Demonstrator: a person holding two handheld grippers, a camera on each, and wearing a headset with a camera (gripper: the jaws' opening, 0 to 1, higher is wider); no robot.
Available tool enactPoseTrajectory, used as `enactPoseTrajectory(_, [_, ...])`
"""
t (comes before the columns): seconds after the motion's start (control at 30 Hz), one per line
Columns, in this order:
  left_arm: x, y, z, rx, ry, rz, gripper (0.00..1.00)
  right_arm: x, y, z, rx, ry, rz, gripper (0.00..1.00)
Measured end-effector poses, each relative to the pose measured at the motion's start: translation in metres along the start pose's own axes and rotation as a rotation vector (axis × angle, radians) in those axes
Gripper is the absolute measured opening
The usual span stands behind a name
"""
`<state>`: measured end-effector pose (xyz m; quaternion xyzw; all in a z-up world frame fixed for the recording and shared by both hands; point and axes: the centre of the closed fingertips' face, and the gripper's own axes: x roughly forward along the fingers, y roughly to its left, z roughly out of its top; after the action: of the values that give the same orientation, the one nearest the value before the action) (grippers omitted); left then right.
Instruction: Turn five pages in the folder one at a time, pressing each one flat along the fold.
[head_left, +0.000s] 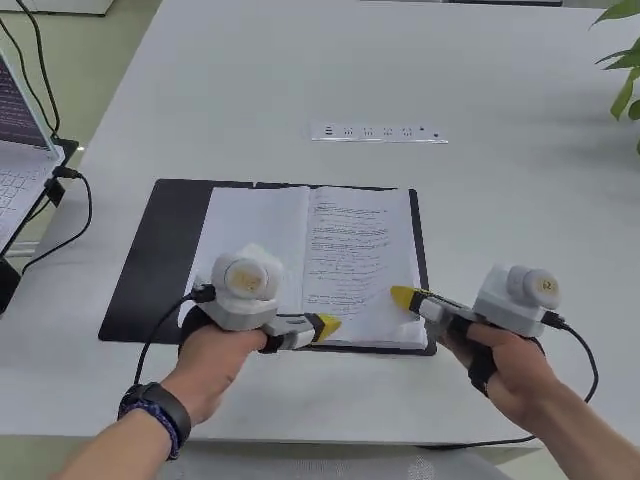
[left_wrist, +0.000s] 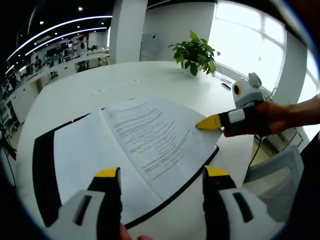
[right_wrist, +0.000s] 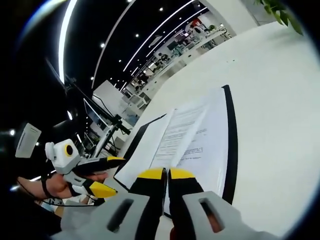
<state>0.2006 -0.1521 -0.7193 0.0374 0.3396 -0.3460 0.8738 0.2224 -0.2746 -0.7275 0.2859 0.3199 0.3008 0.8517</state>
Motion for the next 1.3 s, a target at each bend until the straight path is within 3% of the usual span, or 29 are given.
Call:
enactPoseTrajectory(0.23, [-0.016, 0.016, -0.005, -0.022, -0.014, 0.024, 0.66, 0.004, 0.010, 0.006, -0.007, -0.019, 0.005, 0.00])
enactPoseTrajectory(0.5, [-0.028, 0.027, -0.007, -0.021, -0.019, 0.035, 0.67, 0.016, 0.026, 0.010, -0.022, -0.038, 0.018, 0.00])
enactPoseTrajectory(0.9, [-0.055, 0.045, -0.013, -0.019, -0.038, 0.050, 0.68, 0.045, 0.069, 0.011, -0.071, -0.018, 0.068, 0.00])
enactPoseTrajectory(1.3, [-0.079, 0.067, -0.026, -0.050, -0.047, 0.072, 0.71, 0.071, 0.097, 0.003, -0.109, 0.019, 0.113, 0.00])
